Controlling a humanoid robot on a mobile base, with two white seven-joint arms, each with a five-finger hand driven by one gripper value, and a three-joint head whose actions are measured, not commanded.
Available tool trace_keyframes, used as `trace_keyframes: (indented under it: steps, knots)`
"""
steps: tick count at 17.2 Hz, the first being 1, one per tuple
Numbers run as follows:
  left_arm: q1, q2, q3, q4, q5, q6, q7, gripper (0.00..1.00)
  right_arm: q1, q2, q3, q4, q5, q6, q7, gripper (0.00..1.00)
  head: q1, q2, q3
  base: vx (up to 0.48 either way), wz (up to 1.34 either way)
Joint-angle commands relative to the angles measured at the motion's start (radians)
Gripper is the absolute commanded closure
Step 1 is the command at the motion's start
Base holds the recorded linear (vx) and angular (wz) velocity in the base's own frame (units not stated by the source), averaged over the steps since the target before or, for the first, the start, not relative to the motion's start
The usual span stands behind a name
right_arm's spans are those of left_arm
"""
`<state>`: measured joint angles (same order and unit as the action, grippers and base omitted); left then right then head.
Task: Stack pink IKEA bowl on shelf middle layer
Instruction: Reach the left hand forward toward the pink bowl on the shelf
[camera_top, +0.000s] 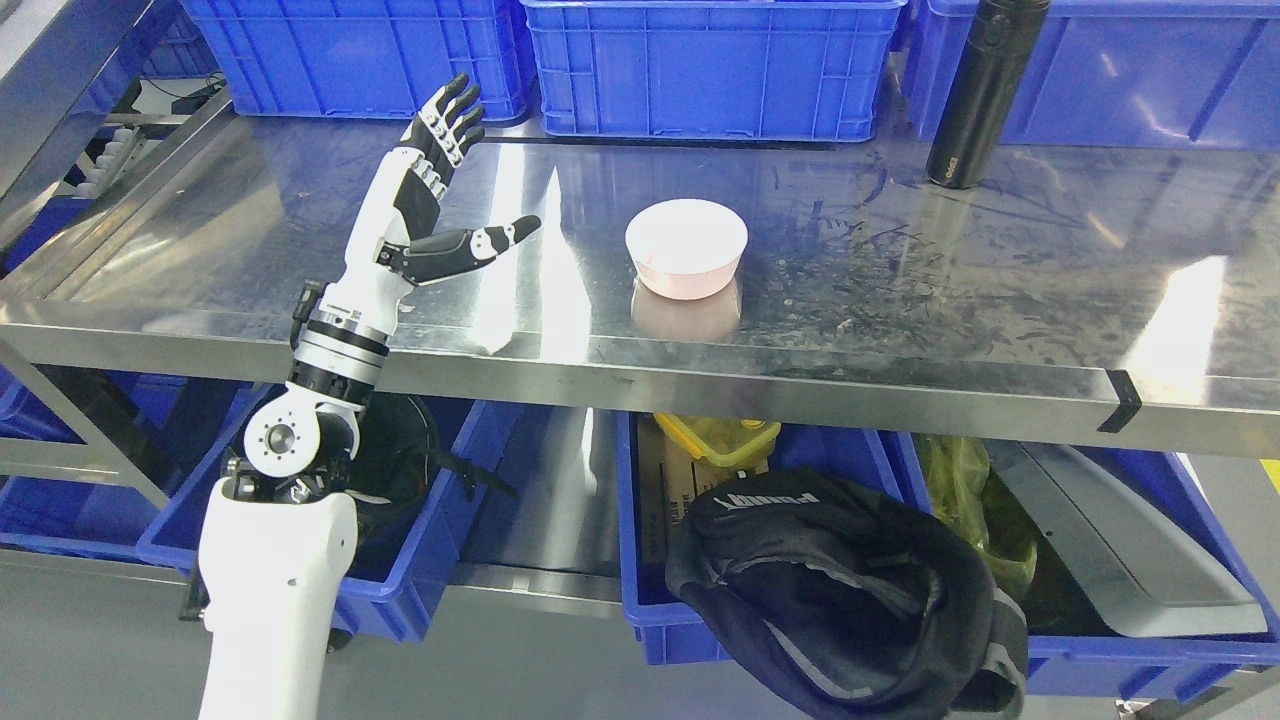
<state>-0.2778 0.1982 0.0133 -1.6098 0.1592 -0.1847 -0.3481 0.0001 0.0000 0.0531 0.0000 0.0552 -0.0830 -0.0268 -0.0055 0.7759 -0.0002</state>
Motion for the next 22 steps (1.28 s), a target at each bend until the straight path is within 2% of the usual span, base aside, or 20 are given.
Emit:
trace_keyframes:
  steps: [1,5,7,10,11,13,16,22]
  knots:
    - [-0.093,0.191,-0.148,-0.002,-0.273,-0.005,-0.110,0.01,0.023,-0.017,0.001,-0.017,0.000,0.000,0.001,0.00,0.0000,0.000,0.000,0.000,0.00]
    - [-0.152,0.182,-0.266,-0.002,-0.599,-0.029,-0.209,0.01,0.023,-0.017,0.001,-0.017,0.000,0.000,0.001,0.00,0.0000,0.000,0.000,0.000,0.00]
    - [-0.197,0.176,-0.306,-0.002,-0.726,-0.032,-0.335,0.01,0.023,-0.017,0.001,-0.017,-0.001,0.000,0.001,0.00,0.0000,0.000,0.000,0.000,0.00]
    - [-0.273,0.156,-0.341,-0.002,-0.808,-0.033,-0.385,0.01,0.023,-0.017,0.001,-0.017,0.000,0.000,0.001,0.00,0.0000,0.000,0.000,0.000,0.00]
    - [-0.306,0.136,-0.358,-0.001,-0.816,-0.032,-0.397,0.01,0.023,-0.017,0.001,-0.017,0.000,0.000,0.001,0.00,0.0000,0.000,0.000,0.000,0.00]
    - [-0.334,0.087,-0.412,0.007,-0.887,-0.024,-0.431,0.07,0.023,-0.017,0.001,-0.017,0.000,0.000,0.001,0.00,0.0000,0.000,0.000,0.000,0.00]
    - [-0.356,0.003,-0.452,0.027,-1.007,-0.022,-0.494,0.09,0.023,-0.017,0.001,-0.017,0.000,0.000,0.001,0.00,0.0000,0.000,0.000,0.000,0.00]
    - [-0.406,-0.072,-0.458,0.137,-1.049,-0.024,-0.506,0.16,0.023,-0.017,0.001,-0.017,0.000,0.000,0.001,0.00,0.0000,0.000,0.000,0.000,0.00]
